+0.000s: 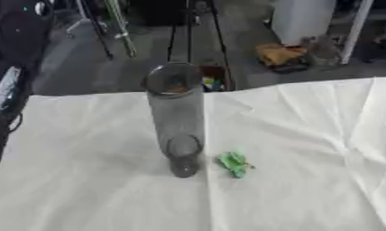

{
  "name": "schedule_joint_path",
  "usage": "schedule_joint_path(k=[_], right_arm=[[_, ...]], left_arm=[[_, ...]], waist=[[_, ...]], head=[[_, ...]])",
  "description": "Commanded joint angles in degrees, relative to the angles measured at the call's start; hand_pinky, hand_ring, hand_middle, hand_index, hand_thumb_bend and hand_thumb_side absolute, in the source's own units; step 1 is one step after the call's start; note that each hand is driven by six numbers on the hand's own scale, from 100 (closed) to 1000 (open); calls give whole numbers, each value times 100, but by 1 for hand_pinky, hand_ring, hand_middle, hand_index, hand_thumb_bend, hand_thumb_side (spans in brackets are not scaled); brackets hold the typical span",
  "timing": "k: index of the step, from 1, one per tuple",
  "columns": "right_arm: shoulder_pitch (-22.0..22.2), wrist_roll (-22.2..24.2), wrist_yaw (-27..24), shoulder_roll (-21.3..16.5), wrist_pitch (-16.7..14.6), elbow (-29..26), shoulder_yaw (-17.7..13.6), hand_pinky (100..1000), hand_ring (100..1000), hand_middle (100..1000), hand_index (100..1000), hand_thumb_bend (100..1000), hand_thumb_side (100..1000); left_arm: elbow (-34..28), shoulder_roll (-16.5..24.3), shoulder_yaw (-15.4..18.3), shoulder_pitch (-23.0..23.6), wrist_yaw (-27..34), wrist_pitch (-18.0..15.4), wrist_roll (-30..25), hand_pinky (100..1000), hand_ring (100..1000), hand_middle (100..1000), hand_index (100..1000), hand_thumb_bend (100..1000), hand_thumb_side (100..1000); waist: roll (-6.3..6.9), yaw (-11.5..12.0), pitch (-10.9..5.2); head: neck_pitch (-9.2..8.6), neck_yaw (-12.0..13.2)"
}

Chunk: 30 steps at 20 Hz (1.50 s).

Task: Arrange flowers into the vase.

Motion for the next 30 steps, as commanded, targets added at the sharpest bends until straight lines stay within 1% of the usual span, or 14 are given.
schedule_joint_path(k=[1,9,10,11,17,24,30], right_arm=[[-51,7,-56,-167,53,-92,-2,799,715,484,886,100,851],[-91,46,-55,-150,97,-92,4,804,718,482,888,100,855],[-98,50,-53,-148,105,-92,4,805,718,482,889,100,856],[-104,56,-51,-145,112,-92,5,805,718,482,889,100,855],[-135,79,-30,-118,138,-92,-3,809,721,480,891,100,858],[-159,85,-7,-91,144,-92,-10,810,722,479,892,100,859],[-195,103,1,-44,135,-92,-17,812,723,478,893,100,860]], left_arm=[[-50,-5,5,-204,77,35,114,100,100,100,100,100,752],[-122,-208,-69,-279,123,-32,175,100,100,100,100,100,751],[-131,-224,-93,-280,112,-45,175,100,100,100,100,100,728],[-137,-238,-112,-280,99,-56,172,100,100,100,100,100,751],[-157,-291,-179,-242,-19,-85,130,100,100,100,100,100,744],[-194,-280,-217,-150,-307,-3,117,100,100,100,100,100,732],[-273,-260,-231,-34,-416,-46,28,100,100,100,100,100,732]], waist=[[-11,-17,-114],[36,-111,-61],[45,-120,-53],[51,-129,-47],[86,-195,5],[90,-209,56],[71,-248,133]], head=[[39,31],[-57,72],[-72,74],[-86,75],[-142,101],[-127,122],[-205,144]])
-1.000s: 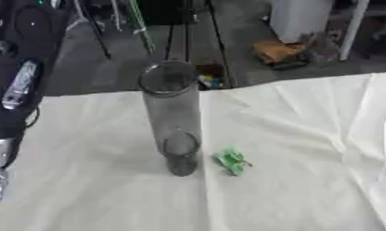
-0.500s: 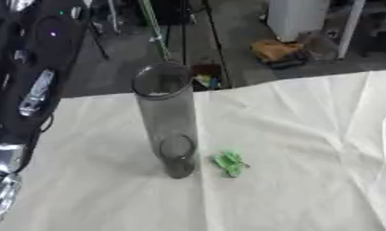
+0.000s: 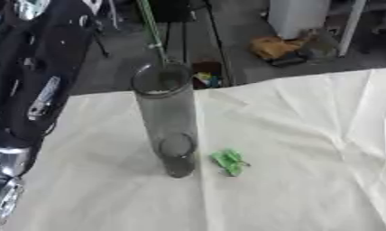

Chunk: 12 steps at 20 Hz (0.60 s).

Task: Arrange flowers into the vase.

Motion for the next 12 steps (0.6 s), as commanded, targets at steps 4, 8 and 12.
schedule_joint_path(k=[4,8,12], right_arm=[[-67,29,16,-32,-4,-92,-24,814,724,477,894,100,861],[-85,41,30,-7,-5,-92,-29,815,725,477,894,100,862],[-101,51,40,10,-11,-92,-30,816,726,476,895,100,863]], left_arm=[[-173,125,21,-11,-55,-46,-73,100,100,100,100,100,742],[-191,111,46,37,14,-57,-50,100,100,100,100,100,743],[-206,117,22,91,-48,-58,-68,100,100,100,100,100,741]], waist=[[-53,-15,-37],[-56,-30,4],[-57,-43,43]], head=[[-122,48],[-169,45],[-202,48]])
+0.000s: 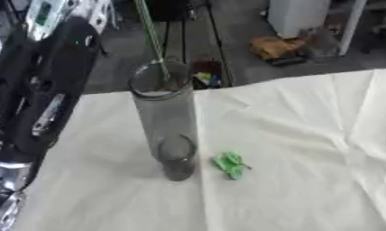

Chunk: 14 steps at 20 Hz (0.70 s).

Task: Arrange flowers into the vase.

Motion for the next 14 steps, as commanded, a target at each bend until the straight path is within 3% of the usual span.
schedule_joint_path(k=[1,14], right_arm=[[-53,30,31,-37,-15,-92,-31,816,726,476,895,100,862],[-106,47,66,17,-2,-92,-46,820,728,473,897,100,865]], left_arm=[[-98,120,23,-64,-57,-26,-34,100,100,100,100,100,740],[-298,63,-29,120,-209,-42,-93,100,100,100,100,100,739]], waist=[[-48,-8,-75],[-43,-27,25]], head=[[-93,17],[-168,1]])
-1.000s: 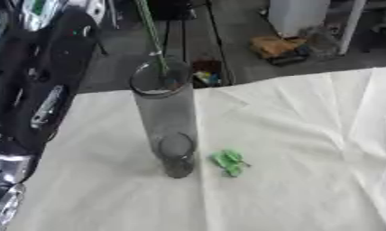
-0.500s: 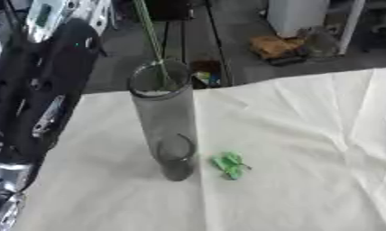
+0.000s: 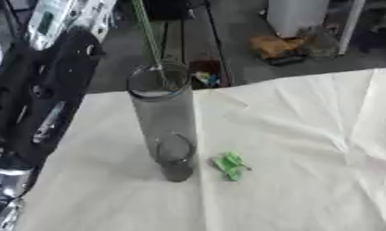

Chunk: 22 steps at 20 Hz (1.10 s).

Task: Arrange flowers into the vase.

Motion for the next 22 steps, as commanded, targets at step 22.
schedule_joint_path(k=[22], right_arm=[[-102,-15,-7,-26,42,-92,-60,822,729,473,898,100,866]], left_arm=[[-175,-23,-126,200,-260,215,153,100,100,100,100,100,755]], waist=[[-71,-17,-72]], head=[[-156,-53]])
